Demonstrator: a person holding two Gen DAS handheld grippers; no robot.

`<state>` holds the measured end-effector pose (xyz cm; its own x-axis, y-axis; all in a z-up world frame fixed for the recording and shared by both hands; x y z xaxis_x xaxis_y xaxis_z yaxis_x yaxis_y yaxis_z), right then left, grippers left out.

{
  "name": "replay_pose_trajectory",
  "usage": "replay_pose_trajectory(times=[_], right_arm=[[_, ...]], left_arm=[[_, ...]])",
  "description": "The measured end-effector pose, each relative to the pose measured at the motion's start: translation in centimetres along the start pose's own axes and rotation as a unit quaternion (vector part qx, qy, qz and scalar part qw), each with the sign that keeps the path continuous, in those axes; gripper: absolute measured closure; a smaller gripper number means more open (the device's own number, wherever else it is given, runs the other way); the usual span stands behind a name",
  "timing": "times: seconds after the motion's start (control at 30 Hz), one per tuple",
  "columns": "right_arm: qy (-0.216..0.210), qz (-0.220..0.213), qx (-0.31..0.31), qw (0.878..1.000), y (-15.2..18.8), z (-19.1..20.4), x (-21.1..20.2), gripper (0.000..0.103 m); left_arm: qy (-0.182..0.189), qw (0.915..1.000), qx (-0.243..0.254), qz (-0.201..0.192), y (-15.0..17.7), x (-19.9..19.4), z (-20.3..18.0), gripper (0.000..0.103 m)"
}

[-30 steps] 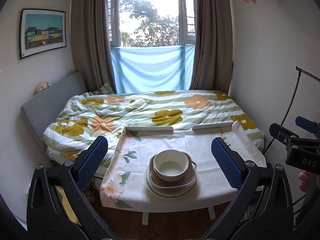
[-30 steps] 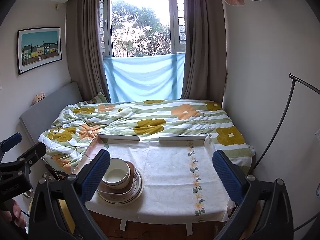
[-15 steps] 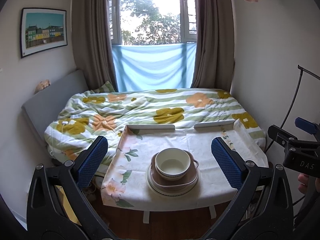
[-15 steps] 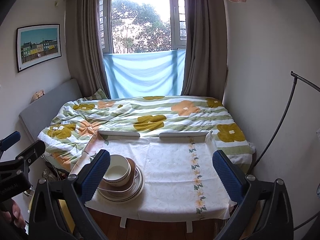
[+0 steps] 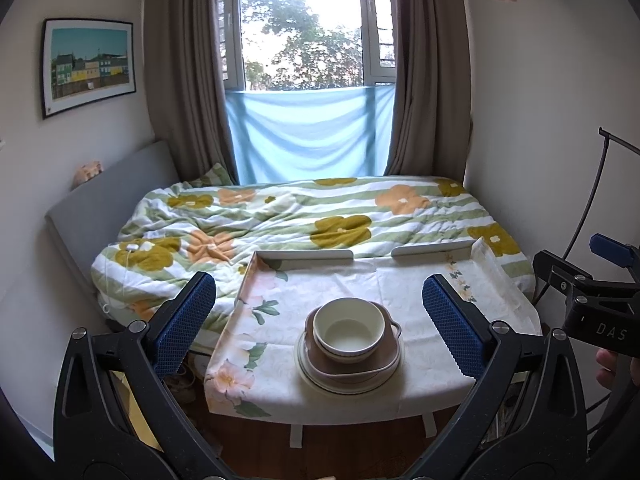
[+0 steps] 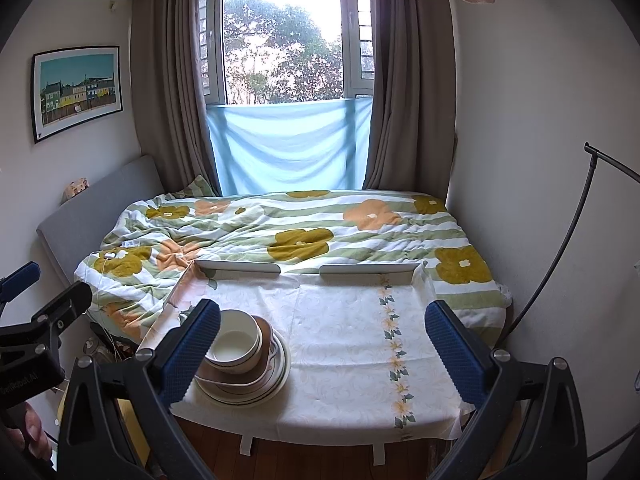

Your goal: Organize plates and bowls

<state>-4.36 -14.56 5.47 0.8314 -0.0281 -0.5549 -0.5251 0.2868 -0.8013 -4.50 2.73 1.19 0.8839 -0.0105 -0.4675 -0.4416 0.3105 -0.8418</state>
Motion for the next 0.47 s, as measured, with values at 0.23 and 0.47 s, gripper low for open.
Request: replay_pose_trajectory(times=[0.23, 0.47], right_arm=[[0.001, 0.005, 0.001, 1.000, 0.1, 0.1, 0.6, 0.001], [0.005, 0.017, 0.005, 1.000, 0.1, 0.3, 1.9, 0.001]], left_arm=[[-0.032, 0.9994, 0.007, -0.008, 0.2, 0.2, 0.1, 0.000], [-0.011, 0.9999, -0.004, -0.006, -0.1, 1.6, 1.1, 0.000]])
Point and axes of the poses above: each gripper's, at about its wrist camera, not at the fingertips, and x roughly the way its jaws point, z to its left, y to its underside, the point moved 1 cm from there along x, roughly the way its jaws point, and after that the axes turned 14 degrees about x, right-handed, at the moved point
